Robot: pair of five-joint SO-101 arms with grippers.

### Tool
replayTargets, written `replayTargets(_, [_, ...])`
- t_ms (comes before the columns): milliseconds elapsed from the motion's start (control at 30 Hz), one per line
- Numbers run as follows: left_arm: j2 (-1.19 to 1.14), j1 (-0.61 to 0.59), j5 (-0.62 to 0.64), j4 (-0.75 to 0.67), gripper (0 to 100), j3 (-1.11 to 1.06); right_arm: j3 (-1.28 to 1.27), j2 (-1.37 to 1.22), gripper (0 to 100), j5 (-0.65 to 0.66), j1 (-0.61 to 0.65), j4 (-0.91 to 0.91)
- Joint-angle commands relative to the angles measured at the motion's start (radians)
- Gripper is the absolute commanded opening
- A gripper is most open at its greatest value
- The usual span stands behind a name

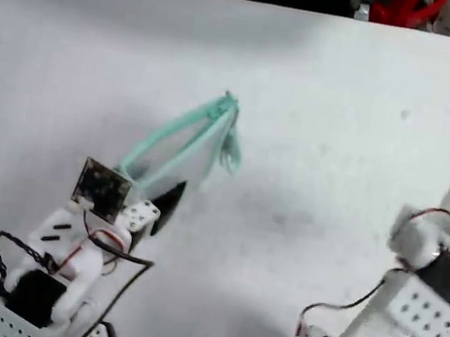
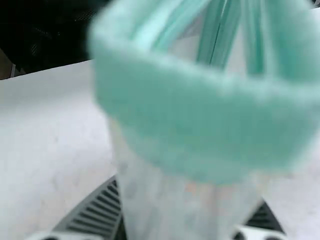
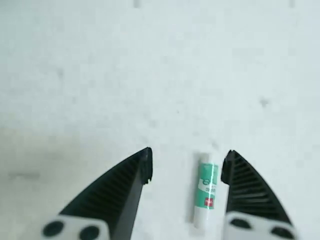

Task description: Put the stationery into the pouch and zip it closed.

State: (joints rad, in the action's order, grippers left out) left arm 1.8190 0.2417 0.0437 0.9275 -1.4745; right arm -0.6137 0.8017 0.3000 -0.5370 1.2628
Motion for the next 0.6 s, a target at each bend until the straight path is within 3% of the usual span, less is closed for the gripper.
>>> replayTargets(0, [0.010,-0.004,0.011,-0.014,23,0.051,-0.035,-0.119,22.3,0.046,-0.131,-0.082])
replayTargets(100, [0.010,-0.004,0.011,-0.014,23,0.051,-0.028,-0.297,22.3,0.107,-0.166,-0.097])
replayTargets(567, [0.010,-0.004,0.011,-0.014,23,0.051,0.241,-0.993,19.7,0.109,-0.240,-0.229])
